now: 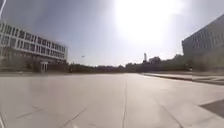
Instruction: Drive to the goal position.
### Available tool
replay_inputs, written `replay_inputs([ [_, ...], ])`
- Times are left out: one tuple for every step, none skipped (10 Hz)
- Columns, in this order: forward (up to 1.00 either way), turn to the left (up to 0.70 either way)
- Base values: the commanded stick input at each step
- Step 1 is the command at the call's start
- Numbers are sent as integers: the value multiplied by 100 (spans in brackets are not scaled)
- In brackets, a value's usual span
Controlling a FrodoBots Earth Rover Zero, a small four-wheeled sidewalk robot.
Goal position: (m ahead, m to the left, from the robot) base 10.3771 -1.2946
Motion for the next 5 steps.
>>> replay_inputs([
  [70, 0],
  [70, 0],
  [70, 0],
  [70, 0],
  [70, 0],
])
